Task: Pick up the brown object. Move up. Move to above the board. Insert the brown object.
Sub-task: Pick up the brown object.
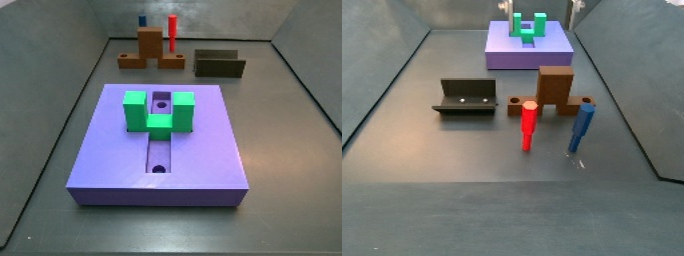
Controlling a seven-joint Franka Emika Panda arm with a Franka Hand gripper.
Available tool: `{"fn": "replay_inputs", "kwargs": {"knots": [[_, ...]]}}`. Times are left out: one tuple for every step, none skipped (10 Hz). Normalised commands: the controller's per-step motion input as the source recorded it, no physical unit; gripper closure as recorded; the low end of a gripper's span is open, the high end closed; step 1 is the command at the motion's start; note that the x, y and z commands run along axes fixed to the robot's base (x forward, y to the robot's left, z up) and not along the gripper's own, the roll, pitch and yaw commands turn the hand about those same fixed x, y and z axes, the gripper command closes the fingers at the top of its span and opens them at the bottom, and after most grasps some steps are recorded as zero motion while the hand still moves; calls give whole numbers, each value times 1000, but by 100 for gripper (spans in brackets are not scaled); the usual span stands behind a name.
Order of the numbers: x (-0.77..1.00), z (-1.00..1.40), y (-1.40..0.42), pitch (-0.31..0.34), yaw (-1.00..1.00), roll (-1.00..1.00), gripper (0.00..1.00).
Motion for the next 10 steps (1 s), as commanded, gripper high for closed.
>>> {"fn": "replay_inputs", "kwargs": {"knots": [[0, 0, -43, 0, 0, 0, 0], [60, -20, 0, 0, -6, -17, 0], [0, -251, 0, -81, -71, -139, 0], [-266, -420, -71, -150, 0, -184, 0], [-577, -409, -183, -219, 0, -167, 0], [-394, -331, -186, -166, 0, -161, 0], [-254, -274, -249, -79, 0, -47, 0], [-154, -260, -217, -17, 0, 21, 0], [-49, -337, -123, 0, -194, 96, 0], [-51, -469, -54, 0, -77, 76, 0]]}}
